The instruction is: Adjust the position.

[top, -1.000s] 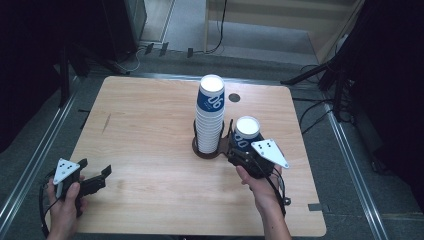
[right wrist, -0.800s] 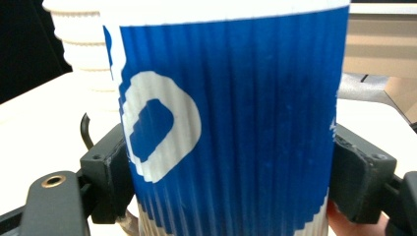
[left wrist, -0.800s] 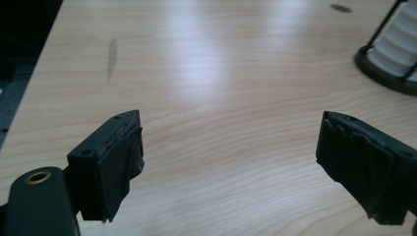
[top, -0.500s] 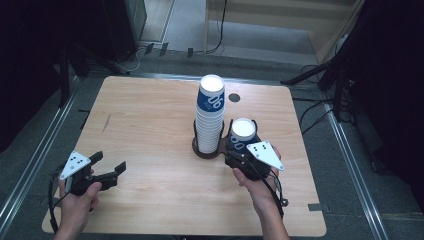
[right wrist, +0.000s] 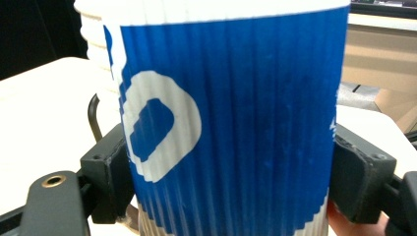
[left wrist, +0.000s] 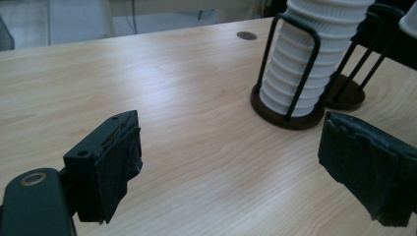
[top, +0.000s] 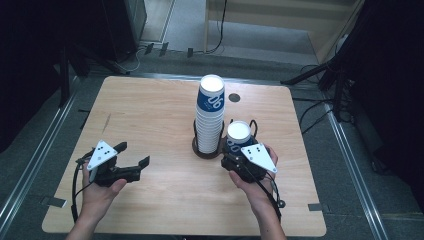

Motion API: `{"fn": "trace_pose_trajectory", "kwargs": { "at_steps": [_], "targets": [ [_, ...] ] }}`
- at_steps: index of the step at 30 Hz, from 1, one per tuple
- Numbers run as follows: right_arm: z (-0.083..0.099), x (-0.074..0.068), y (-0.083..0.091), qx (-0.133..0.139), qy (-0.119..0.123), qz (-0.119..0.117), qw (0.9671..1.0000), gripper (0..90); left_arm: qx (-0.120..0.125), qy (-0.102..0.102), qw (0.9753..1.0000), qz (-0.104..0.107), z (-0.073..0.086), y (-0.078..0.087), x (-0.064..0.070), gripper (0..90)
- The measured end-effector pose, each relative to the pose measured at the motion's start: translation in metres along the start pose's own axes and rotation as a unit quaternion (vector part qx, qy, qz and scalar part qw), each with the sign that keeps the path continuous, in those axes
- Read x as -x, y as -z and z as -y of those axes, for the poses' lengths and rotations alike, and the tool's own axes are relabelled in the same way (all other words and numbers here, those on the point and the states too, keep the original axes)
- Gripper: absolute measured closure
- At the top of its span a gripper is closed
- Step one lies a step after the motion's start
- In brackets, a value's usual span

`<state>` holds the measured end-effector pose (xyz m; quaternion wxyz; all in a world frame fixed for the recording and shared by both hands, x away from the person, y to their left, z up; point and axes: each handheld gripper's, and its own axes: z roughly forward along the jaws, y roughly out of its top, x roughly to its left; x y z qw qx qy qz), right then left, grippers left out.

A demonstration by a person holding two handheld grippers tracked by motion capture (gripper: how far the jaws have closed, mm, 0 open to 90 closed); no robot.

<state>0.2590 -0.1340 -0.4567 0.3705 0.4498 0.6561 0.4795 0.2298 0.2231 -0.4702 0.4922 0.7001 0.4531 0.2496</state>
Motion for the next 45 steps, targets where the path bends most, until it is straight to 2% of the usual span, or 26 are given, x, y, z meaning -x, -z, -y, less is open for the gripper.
{"fn": "trace_pose_trajectory", "kwargs": {
  "at_steps": [4,8,12,18,24,28,40,45],
  "targets": [
    [0.003,-0.004,-0.001,-0.004,0.008,-0.001,1.0,17.9,0.005,-0.005,0.9999,0.009,-0.01,-0.008,0.009,10.2],
    [0.005,-0.007,-0.003,-0.007,0.012,-0.003,0.9999,17.9,0.012,0.001,0.9994,0.031,-0.02,-0.015,0.017,9.6],
    [0.006,-0.01,-0.003,-0.007,0.02,-0.004,0.9998,17.9,0.019,-0.012,0.9986,0.048,-0.029,-0.019,0.027,9.3],
    [0.008,-0.015,-0.004,-0.008,0.031,-0.006,0.9995,17.9,0.016,-0.029,0.9968,0.073,-0.029,-0.022,0.035,9.4],
    [0.012,-0.024,-0.006,-0.011,0.048,-0.01,0.9988,17.9,0.012,-0.03,0.9948,0.097,-0.029,-0.025,0.043,9.4],
    [0.013,-0.034,-0.006,-0.009,0.072,-0.013,0.9973,17.9,0.009,-0.025,0.9929,0.116,-0.03,-0.026,0.047,9.4],
    [0.017,-0.049,-0.003,-0.002,0.126,-0.006,0.9921,17.9,0.011,-0.034,0.9902,0.135,-0.033,-0.024,0.055,9.7],
    [0.018,-0.054,-0.003,0.003,0.158,0.001,0.9874,17.9,0.011,-0.035,0.9891,0.143,-0.033,-0.024,0.058,9.9]
  ]
}}
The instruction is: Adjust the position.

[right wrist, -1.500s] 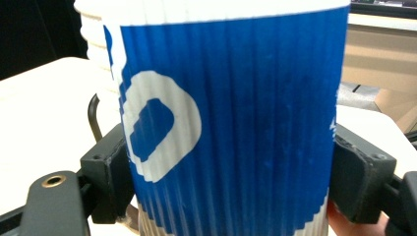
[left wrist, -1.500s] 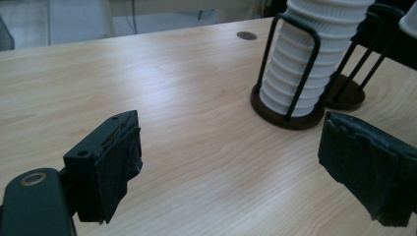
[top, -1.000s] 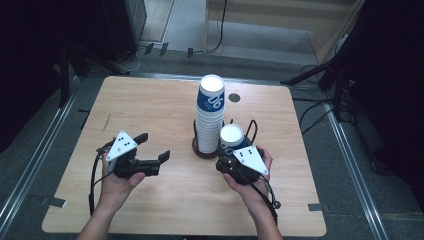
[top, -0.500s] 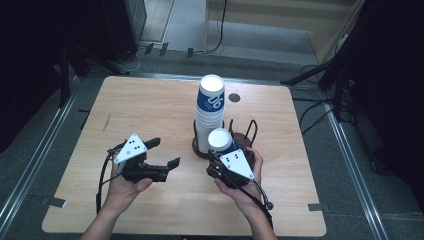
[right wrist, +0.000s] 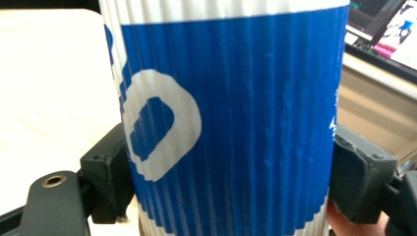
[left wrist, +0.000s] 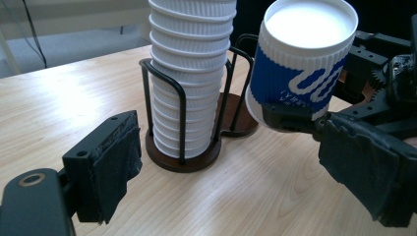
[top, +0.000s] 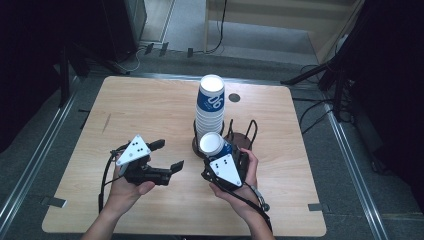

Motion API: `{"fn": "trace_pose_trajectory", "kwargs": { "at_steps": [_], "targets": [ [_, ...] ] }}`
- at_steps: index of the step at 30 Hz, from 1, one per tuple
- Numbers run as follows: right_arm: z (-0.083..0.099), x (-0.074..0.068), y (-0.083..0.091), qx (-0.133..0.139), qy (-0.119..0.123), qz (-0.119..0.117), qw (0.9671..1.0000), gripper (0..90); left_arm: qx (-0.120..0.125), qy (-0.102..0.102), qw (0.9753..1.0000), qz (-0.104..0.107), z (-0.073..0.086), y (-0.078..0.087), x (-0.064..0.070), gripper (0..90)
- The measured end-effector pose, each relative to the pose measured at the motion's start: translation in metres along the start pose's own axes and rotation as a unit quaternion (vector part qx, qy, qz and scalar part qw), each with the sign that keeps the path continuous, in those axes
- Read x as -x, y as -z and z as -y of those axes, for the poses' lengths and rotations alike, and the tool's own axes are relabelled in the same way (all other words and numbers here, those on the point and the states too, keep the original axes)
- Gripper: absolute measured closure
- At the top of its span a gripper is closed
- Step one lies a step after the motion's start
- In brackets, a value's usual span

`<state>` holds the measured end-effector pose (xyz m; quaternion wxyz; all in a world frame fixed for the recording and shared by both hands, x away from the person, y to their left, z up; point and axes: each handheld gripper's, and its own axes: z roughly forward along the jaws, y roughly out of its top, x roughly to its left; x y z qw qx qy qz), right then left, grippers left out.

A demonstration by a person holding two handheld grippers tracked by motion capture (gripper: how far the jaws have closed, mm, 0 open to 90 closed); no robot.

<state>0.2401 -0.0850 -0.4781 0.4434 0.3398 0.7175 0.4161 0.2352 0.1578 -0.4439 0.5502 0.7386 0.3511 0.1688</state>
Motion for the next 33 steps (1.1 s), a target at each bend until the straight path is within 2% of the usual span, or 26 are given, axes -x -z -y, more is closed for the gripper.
{"fn": "trace_pose_trajectory", "kwargs": {
  "at_steps": [5,14,18,33],
  "targets": [
    [0.001,-0.007,0.0,0.001,0.027,0.006,0.9996,17.9,-0.003,-0.005,1.0,0.006,0.0,-0.001,0.003,9.9],
    [0.001,-0.019,0.002,0.009,0.076,0.005,0.9971,17.9,-0.006,-0.008,0.9998,0.018,0.001,-0.004,0.006,10.1],
    [0.001,-0.024,0.003,0.01,0.09,0.0,0.9959,17.9,-0.006,-0.011,0.9997,0.019,0.001,-0.005,0.008,14.0],
    [0.0,-0.034,0.005,0.015,0.126,-0.005,0.9919,17.8,-0.009,-0.018,0.9991,0.036,0.001,-0.007,0.014,14.1]
  ]
}}
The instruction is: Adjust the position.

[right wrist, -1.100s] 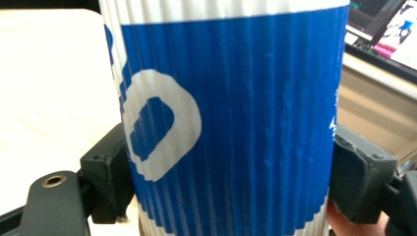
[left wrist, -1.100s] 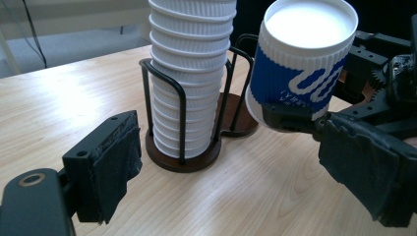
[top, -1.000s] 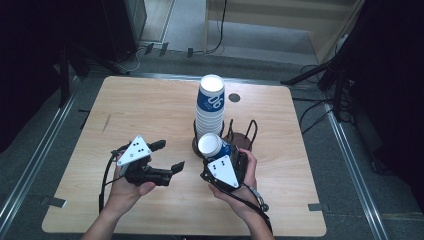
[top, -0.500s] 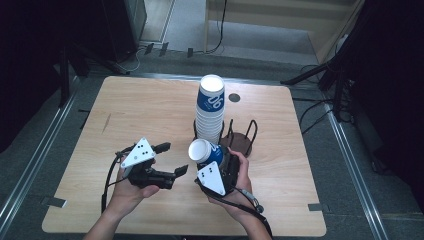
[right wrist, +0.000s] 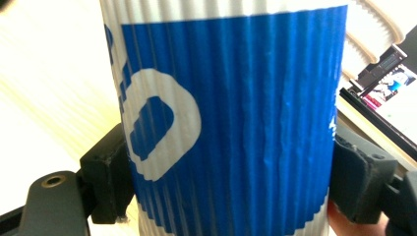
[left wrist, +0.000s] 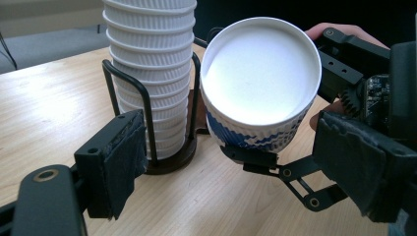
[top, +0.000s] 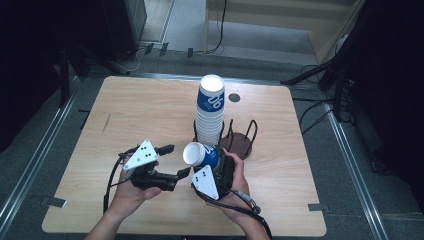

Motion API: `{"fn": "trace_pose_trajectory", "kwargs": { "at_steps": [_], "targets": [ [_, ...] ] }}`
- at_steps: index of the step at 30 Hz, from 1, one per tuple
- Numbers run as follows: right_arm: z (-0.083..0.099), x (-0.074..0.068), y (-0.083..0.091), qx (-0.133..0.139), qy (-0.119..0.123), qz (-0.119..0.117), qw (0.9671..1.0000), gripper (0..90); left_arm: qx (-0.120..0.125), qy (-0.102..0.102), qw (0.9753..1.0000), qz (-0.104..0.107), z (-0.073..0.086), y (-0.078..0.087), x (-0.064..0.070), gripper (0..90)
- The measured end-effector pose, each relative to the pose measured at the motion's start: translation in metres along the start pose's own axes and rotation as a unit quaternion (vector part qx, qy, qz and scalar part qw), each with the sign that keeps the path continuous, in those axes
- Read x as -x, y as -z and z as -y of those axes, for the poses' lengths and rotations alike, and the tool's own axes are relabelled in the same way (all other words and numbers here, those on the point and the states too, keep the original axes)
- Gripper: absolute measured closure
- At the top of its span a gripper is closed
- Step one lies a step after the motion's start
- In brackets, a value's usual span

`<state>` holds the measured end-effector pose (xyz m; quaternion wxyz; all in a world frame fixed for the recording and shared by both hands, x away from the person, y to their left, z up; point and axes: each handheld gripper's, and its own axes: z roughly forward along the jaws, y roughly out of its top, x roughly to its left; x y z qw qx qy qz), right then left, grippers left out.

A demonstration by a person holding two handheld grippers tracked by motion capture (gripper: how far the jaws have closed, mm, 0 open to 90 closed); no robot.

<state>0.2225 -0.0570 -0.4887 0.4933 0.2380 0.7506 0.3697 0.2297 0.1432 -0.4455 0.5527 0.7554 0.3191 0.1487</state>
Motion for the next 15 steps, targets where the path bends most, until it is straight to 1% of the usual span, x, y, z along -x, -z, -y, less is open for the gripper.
{"fn": "trace_pose_trajectory", "kwargs": {
  "at_steps": [4,6,8,15],
  "targets": [
    [-0.0011,-0.0026,0.0009,0.002,0.006,-0.002,1.0,17.8,-0.001,-0.001,1.0,0.003,0.0002,-0.0002,0.0005,14.3],
    [-0.0015,-0.0042,0.0011,0.005,0.016,-0.002,0.9999,17.8,0.0,-0.001,1.0,0.005,0.0003,-0.0003,0.0006,14.4],
    [-0.0021,-0.0051,0.0016,0.005,0.02,-0.003,0.9998,17.8,0.0,-0.001,1.0,0.007,0.0003,-0.0004,0.0008,14.5],
    [-0.0033,-0.0083,0.0025,0.008,0.025,-0.004,0.9996,17.8,-0.002,-0.006,0.9999,0.012,0.0004,-0.0011,0.0024,14.7]
  ]
}}
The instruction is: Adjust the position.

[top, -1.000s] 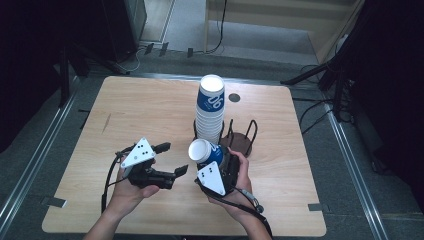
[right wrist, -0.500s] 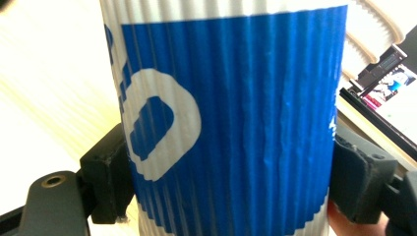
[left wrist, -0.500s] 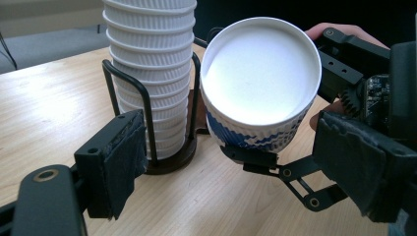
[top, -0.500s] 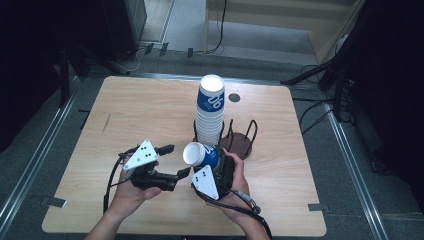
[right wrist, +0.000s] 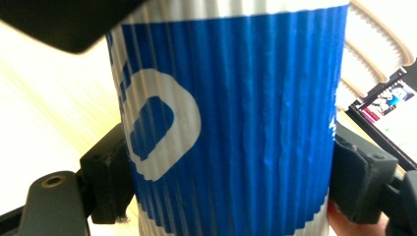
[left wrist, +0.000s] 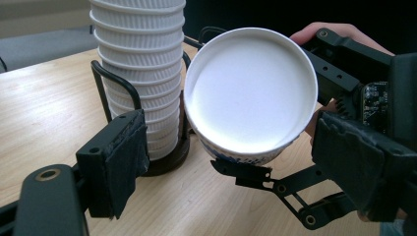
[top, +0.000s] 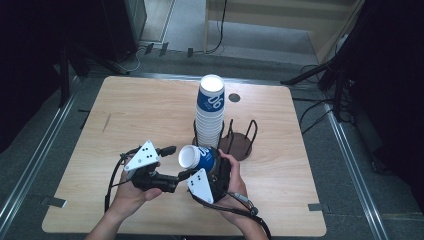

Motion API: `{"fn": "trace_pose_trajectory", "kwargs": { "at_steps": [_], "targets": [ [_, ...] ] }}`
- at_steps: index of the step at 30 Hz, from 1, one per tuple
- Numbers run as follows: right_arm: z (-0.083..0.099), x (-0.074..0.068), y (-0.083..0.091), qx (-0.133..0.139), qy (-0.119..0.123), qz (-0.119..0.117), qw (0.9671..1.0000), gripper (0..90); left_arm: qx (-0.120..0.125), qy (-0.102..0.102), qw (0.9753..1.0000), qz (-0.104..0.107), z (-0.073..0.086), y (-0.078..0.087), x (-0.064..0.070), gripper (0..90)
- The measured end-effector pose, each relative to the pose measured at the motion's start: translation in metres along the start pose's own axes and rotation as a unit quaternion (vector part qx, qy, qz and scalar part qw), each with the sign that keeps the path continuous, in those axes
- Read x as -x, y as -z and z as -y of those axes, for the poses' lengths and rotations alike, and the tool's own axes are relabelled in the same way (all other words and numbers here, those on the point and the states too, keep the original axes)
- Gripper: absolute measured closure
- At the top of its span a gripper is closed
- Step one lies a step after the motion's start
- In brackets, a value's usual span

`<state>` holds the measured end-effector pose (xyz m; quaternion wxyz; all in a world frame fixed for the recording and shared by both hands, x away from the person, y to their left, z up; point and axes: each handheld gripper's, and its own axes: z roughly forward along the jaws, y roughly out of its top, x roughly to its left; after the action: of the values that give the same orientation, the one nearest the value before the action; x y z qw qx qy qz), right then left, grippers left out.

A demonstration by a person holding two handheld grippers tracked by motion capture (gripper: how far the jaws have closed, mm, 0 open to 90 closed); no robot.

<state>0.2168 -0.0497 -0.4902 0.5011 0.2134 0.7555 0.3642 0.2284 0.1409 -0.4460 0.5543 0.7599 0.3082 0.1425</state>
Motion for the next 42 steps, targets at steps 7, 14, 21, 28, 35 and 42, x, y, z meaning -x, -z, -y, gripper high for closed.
{"fn": "trace_pose_trajectory", "kwargs": {
  "at_steps": [7,14,21,28,35,42],
  "targets": [
    [-0.001,-0.003,0.0,0.003,0.012,0.001,0.9999,17.8,0.0,-0.001,1.0,0.006,0.0,0.0,0.001,15.0],
    [-0.002,-0.006,0.002,0.011,0.027,-0.001,0.9996,17.8,-0.004,-0.002,0.9999,0.012,0.0,-0.002,0.001,15.2],
    [-0.003,-0.009,0.004,0.022,0.04,-0.006,0.999,17.8,-0.007,-0.003,0.9998,0.019,0.001,-0.003,0.001,15.9],
    [-0.003,-0.012,0.005,0.024,0.058,-0.006,0.998,17.7,-0.013,-0.008,0.9997,0.021,0.001,-0.004,0.003,22.3],
    [-0.003,-0.012,0.005,0.027,0.066,-0.008,0.9974,17.6,-0.01,-0.006,0.9996,0.024,0.0,-0.003,0.004,25.3],
    [-0.002,-0.013,0.005,0.028,0.075,-0.004,0.9968,17.1,-0.016,-0.009,0.9995,0.025,0.0,-0.003,0.004,28.0]
  ]
}}
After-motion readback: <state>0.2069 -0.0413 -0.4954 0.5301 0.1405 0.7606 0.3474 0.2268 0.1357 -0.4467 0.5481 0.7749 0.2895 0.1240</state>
